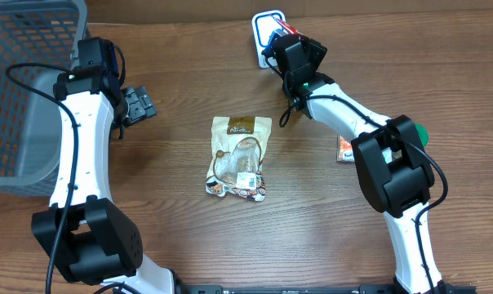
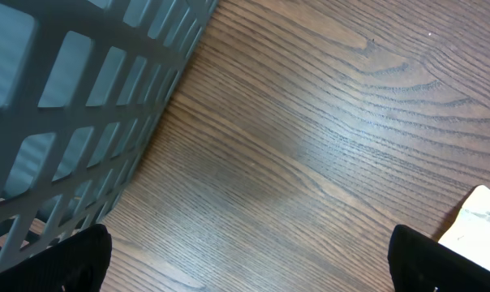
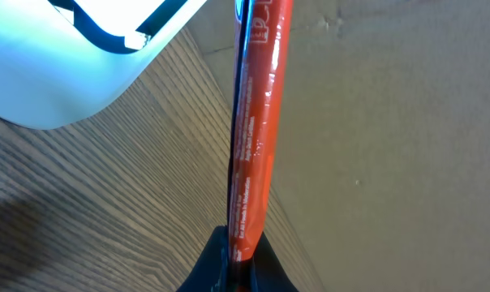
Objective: Scan the item barcode
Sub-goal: 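Hold the red stick in front of the white scanner, then carry the red stick right and release it beside the jar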
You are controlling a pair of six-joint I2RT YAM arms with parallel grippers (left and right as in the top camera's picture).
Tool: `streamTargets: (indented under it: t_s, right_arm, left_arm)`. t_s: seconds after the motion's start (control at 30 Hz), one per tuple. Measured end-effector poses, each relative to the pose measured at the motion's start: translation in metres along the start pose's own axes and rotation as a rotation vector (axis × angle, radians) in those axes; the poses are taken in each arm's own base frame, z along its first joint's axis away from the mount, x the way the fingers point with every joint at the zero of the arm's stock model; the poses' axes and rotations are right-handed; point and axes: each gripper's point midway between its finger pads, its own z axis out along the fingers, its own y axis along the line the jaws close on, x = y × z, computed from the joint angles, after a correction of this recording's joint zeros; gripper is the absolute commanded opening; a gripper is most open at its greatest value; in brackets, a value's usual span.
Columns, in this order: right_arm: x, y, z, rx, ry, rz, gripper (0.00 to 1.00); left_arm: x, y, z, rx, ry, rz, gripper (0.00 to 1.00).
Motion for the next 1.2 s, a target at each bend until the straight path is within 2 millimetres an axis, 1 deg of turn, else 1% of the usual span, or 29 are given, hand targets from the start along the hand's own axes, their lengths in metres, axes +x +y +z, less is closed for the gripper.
streamTargets:
  t_s: [0.23, 0.4, 0.5, 0.57, 0.63, 0.7, 0.73, 0.8, 0.87, 0.97, 1.0, 1.03, 1.1, 1.13, 1.2]
  right_arm:
    - [0.005, 0.007, 0.000, -0.025, 0.019, -0.011, 0.03]
    - [0.008, 0.009, -0.002, -0.024, 0.040, 0.079, 0.03]
    - [0.018, 0.028, -0.010, -0.093, 0.088, 0.086, 0.04]
    - [0.022, 0.043, -0.020, -0.165, 0.108, 0.100, 0.04]
    - [0.022, 0.045, -0.033, -0.213, 0.116, 0.151, 0.04]
    - [0.021, 0.035, -0.054, -0.248, 0.126, 0.248, 0.04]
    - [0.019, 0.025, -0.064, -0.254, 0.122, 0.298, 0.04]
    - [0.023, 0.003, -0.091, -0.285, 0.140, 0.407, 0.04]
    - [0.034, -0.017, -0.120, -0.329, 0.166, 0.503, 0.04]
    - [0.057, -0.037, -0.164, -0.439, 0.226, 0.641, 0.04]
    - [0.070, -0.038, -0.178, -0.488, 0.272, 0.682, 0.04]
    - [0.080, -0.038, -0.187, -0.525, 0.311, 0.702, 0.04]
    - [0.110, -0.030, -0.205, -0.611, 0.444, 0.751, 0.04]
    - [0.118, -0.027, -0.208, -0.628, 0.484, 0.762, 0.04]
    - [0.138, -0.014, -0.209, -0.665, 0.583, 0.799, 0.04]
  left_arm:
    - [0.000, 0.000, 0.000, 0.000, 0.000, 0.000, 0.99]
    - [0.000, 0.000, 0.000, 0.000, 0.000, 0.000, 1.00]
    - [0.000, 0.000, 0.000, 0.000, 0.000, 0.000, 1.00]
    - [0.000, 0.000, 0.000, 0.000, 0.000, 0.000, 1.00]
    - [0.000, 0.000, 0.000, 0.000, 0.000, 0.000, 1.00]
    - [0.000, 0.000, 0.000, 0.000, 0.000, 0.000, 1.00]
    - [0.000, 0.000, 0.000, 0.000, 0.000, 0.000, 1.00]
    - [0.000, 0.000, 0.000, 0.000, 0.000, 0.000, 1.00]
    - [0.000, 0.000, 0.000, 0.000, 0.000, 0.000, 1.00]
    - [0.000, 0.000, 0.000, 0.000, 0.000, 0.000, 1.00]
    - [0.000, 0.000, 0.000, 0.000, 0.000, 0.000, 1.00]
    - [0.000, 0.000, 0.000, 0.000, 0.000, 0.000, 1.00]
    - [0.000, 0.000, 0.000, 0.000, 0.000, 0.000, 1.00]
    - [0.000, 0.000, 0.000, 0.000, 0.000, 0.000, 1.00]
    - [0.000, 0.000, 0.000, 0.000, 0.000, 0.000, 1.00]
